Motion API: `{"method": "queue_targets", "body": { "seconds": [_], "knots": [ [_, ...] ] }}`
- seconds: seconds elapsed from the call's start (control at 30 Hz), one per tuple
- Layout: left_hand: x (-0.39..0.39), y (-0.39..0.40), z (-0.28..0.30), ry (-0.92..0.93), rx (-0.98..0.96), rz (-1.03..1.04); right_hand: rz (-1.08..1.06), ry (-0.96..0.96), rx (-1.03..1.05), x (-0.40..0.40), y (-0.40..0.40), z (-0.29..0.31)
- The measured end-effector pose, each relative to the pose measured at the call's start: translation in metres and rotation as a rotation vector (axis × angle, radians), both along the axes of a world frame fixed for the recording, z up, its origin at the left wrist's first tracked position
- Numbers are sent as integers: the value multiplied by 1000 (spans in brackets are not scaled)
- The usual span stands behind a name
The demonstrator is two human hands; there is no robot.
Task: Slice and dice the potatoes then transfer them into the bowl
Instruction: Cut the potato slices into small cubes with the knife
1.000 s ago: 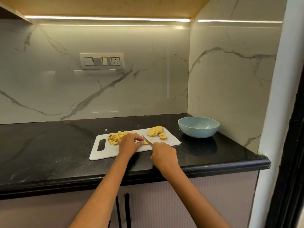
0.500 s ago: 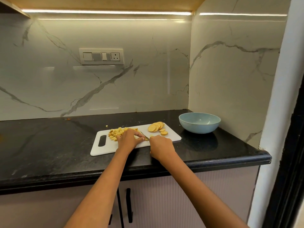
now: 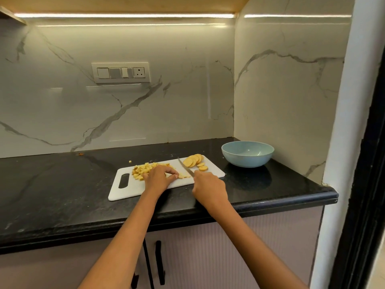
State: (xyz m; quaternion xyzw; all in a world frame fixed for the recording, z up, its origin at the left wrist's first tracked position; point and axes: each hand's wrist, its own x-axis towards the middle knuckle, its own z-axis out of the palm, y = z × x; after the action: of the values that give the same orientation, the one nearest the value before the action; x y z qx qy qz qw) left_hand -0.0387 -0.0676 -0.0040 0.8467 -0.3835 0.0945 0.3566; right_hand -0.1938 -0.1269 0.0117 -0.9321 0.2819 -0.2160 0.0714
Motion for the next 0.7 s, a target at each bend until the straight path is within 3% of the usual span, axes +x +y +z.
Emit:
{"method": "queue_targets", "body": {
  "seconds": [0.2,0.47,0.7],
  "knots": [
    [-4,-9,5,-132,28,-19,-73,-224,70,10,-25,1],
    [-1,-25,38,-291,617,-263,-52,-215,85,17,-35,2],
    [3,-29,51,-275,748,-271,-55,-227,123,18,-38,1]
  ]
}}
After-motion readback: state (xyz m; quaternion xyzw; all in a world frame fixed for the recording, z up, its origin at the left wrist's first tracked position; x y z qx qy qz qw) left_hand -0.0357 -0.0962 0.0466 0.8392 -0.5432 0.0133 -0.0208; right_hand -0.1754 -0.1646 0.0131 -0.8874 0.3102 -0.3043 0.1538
